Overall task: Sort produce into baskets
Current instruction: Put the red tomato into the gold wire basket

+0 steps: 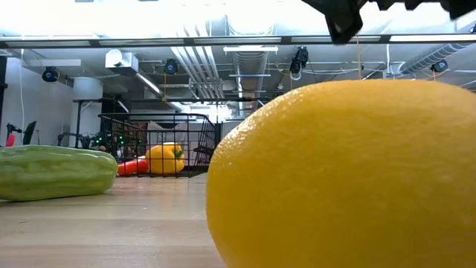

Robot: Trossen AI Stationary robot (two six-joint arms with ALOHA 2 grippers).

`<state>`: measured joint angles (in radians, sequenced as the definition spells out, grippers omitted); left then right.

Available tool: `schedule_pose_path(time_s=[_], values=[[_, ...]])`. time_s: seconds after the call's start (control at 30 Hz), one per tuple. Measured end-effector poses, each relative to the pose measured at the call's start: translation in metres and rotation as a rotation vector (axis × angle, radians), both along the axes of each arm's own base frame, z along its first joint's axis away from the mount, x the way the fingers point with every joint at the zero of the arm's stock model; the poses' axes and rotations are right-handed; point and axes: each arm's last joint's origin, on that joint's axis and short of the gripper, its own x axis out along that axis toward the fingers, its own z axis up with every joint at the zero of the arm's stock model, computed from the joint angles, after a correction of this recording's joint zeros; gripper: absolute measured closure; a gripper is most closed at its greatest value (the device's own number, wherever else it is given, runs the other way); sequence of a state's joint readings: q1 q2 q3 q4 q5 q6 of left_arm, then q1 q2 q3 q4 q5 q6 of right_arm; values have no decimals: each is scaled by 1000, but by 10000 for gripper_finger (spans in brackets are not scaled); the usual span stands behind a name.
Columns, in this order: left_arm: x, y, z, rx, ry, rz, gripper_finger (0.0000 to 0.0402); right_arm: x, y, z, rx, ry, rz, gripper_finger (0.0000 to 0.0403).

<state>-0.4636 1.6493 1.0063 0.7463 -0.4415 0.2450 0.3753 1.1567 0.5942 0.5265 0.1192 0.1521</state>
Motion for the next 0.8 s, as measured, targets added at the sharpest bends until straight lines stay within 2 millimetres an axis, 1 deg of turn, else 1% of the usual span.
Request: schedule_pose_path(time_s=[0.07,0.17,0.3,0.5,0.6,0.7,0.8], values=[[-8,6,-3,-63,86,-84,110,3,7,6,-82,30,-4,101],[-15,15,-5,-192,164,-89,110,11,20,19,-240,65,-14,101],[-19,19,-13,-295,200,-79,110,25,43,37,-476,124,-33,101],[-21,20,-16,-365,210,-80,108,43,72,57,-772,229,-108,102],[-21,19,-16,-368,214,-101,107,52,83,63,-844,230,-94,102],[-22,19,-16,-368,216,-113,107,61,90,71,-878,201,-84,102],[-22,18,-16,-372,220,-154,107,67,93,75,-931,191,-93,102]])
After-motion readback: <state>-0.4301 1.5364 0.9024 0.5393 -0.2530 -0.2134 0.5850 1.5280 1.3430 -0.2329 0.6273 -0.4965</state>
